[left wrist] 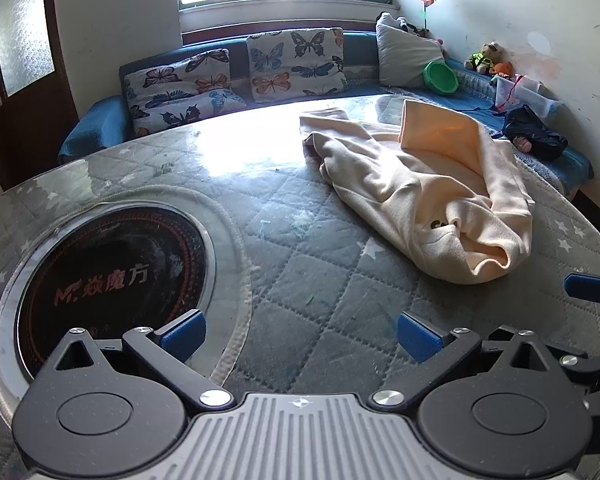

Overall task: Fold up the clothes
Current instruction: 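Move both grippers toward the crumpled cream sweatshirt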

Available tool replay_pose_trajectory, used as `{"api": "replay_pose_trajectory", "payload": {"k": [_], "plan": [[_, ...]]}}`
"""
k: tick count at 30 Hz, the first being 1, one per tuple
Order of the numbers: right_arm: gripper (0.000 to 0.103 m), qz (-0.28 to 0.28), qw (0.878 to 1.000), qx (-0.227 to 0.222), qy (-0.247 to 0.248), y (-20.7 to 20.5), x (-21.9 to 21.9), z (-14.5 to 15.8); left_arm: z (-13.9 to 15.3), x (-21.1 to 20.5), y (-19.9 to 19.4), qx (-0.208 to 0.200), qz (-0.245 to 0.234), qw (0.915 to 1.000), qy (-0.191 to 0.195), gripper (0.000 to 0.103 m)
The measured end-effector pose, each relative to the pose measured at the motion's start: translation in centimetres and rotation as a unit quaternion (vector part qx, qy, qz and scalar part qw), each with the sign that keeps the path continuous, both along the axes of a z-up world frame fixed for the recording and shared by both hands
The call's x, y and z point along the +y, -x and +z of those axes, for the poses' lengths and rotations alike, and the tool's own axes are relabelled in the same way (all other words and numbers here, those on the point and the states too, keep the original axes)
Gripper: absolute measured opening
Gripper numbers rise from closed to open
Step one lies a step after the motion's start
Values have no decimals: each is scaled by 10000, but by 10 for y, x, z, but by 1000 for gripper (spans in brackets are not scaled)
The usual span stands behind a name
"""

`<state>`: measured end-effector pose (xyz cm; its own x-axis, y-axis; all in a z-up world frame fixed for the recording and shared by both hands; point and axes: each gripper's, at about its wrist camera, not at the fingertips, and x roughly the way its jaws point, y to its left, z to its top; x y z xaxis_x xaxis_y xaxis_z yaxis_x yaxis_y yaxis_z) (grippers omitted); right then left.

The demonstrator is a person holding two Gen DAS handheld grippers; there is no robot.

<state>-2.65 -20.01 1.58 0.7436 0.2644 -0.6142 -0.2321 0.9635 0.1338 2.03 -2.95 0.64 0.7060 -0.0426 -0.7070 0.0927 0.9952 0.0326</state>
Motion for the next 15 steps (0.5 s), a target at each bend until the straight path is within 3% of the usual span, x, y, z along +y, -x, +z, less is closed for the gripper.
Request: {"api": "replay_pose_trajectory", "payload": {"k": [15], "plan": [[102, -190, 9997, -146, 14, -16, -15, 12, 16, -7, -21, -167, -61, 9998, -29, 103]]}}
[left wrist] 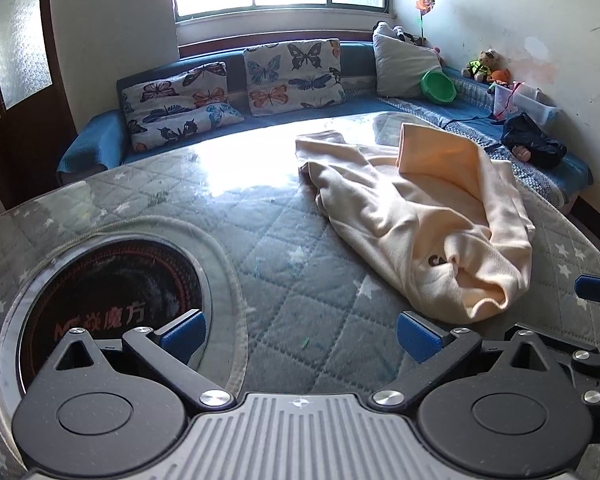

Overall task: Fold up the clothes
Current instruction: 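Move both grippers toward the crumpled cream sweatshirt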

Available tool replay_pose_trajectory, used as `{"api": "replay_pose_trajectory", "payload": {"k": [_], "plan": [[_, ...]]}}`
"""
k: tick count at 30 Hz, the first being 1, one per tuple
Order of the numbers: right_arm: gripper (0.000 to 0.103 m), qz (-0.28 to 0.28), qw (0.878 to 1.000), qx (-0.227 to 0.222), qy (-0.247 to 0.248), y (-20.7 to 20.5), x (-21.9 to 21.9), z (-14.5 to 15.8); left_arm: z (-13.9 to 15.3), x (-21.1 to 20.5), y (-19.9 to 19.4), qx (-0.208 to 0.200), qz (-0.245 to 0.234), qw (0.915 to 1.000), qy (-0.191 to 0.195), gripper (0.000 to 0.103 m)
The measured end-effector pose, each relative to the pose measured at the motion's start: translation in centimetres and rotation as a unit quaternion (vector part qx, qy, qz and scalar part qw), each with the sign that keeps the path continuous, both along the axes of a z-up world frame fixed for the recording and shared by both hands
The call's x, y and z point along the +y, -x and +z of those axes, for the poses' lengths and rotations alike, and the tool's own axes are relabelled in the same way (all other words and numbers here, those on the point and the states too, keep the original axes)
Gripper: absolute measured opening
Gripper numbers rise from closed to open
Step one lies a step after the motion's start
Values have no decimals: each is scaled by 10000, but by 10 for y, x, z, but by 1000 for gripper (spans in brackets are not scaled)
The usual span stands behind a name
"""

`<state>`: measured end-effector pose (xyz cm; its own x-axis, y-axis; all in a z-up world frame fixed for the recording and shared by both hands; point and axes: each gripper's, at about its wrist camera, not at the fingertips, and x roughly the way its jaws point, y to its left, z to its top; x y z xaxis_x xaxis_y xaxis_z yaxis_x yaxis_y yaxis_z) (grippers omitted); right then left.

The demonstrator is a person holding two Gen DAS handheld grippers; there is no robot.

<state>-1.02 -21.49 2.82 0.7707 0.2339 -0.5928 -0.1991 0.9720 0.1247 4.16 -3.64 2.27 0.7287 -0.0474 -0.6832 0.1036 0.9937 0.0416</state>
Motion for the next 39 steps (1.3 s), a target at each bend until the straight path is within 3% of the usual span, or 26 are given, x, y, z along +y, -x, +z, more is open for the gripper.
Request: {"api": "replay_pose_trajectory", "payload": {"k": [20, 30, 39], "plan": [[86, -353, 9993, 23, 101, -35, -21, -6, 8, -28, -36, -46, -350, 9993, 85, 102], [81, -456, 9989, 92, 109, -47, -31, -12, 7, -48, -57, -53, -615, 9980, 98, 87], [79, -484, 9988, 82, 68, -56, -34, -10, 3, -56, -65, 15, -721, 9974, 82, 87]]}}
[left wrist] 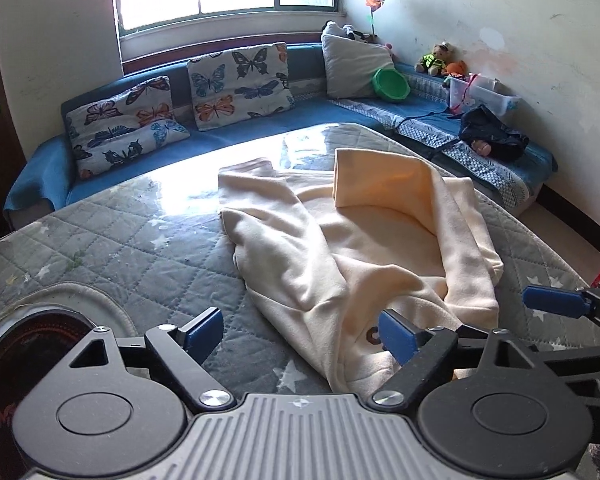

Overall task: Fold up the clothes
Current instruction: 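Move both grippers toward the crumpled cream sweatshirt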

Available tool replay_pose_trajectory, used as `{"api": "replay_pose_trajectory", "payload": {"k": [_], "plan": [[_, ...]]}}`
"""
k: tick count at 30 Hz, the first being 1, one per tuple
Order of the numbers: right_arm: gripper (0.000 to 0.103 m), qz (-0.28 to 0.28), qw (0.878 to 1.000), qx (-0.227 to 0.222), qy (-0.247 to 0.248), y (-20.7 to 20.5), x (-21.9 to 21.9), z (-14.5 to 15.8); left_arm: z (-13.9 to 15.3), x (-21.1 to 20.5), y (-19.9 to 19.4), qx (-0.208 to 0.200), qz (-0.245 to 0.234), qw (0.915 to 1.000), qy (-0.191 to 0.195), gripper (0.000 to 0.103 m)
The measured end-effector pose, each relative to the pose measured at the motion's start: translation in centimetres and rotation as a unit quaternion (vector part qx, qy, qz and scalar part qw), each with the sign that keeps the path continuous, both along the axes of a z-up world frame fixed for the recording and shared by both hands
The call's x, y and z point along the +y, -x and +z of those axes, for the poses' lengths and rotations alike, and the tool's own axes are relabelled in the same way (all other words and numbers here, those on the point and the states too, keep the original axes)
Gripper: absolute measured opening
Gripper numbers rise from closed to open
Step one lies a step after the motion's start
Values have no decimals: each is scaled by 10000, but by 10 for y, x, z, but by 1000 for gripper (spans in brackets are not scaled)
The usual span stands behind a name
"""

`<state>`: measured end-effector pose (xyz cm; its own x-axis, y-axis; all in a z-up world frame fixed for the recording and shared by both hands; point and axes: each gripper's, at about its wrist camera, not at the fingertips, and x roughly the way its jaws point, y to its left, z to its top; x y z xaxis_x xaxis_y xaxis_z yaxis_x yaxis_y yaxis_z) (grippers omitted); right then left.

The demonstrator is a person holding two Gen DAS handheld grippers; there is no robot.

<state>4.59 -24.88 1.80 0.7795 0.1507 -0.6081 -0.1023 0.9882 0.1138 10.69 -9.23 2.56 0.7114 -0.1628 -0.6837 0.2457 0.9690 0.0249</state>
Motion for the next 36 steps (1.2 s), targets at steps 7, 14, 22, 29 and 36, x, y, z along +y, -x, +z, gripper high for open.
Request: {"api": "replay_pose_trajectory", "payload": {"k": [7, 14, 22, 29, 36], "plan": [[80, 47, 10000, 81, -1, 0, 2, -7, -5, 1, 1, 67, 71, 9999, -34, 88], [85, 171, 9998, 82, -50, 9, 7, -7, -7, 4, 10, 97, 129, 9999, -23, 91], [87, 239, 9996, 148, -31, 20, 12, -9, -12, 8, 24, 143, 183, 9997, -15, 93], [89, 245, 9995, 173, -16, 26, 13, -10, -13, 12, 33, 159, 215, 9996, -39, 95], [89, 263, 9994, 211, 10, 30, 14, -11, -14, 13, 36, 171, 229, 9996, -69, 95]]}}
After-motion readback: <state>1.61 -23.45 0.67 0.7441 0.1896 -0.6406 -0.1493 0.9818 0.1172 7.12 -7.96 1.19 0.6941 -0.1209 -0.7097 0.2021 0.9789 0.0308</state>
